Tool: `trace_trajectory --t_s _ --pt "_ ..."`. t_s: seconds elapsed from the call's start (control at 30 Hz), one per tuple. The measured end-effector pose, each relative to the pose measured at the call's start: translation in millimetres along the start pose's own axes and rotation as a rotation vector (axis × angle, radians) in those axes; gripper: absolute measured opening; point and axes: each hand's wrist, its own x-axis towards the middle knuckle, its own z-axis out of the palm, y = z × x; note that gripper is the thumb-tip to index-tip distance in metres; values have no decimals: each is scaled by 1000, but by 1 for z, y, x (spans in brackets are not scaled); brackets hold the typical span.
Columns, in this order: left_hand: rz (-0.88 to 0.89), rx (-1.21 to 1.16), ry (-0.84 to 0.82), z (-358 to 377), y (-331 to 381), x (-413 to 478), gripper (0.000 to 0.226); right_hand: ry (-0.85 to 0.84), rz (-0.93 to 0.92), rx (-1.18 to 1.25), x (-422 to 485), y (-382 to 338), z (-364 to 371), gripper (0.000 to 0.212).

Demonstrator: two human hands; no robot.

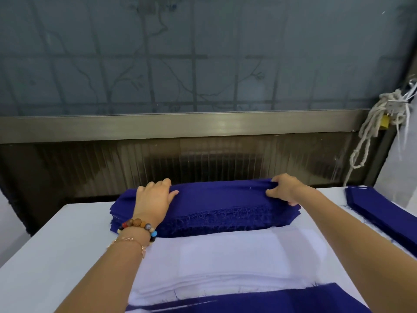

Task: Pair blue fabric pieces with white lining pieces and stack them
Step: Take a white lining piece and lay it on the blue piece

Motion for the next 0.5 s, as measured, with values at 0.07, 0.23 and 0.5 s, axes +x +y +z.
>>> trace_trajectory --t_s 0.07,0.23,0.5 --pt "-19 -20 -59 -9 -17 -4 24 39 29 26 -2 17 -4 33" --pt "-166 -318 -43 -19 -56 -25 10 144 52 173 -11 36 0 23" --pt "-467 -972 178 -40 -73 -50 28 404 -124 553 -47 25 7 14"
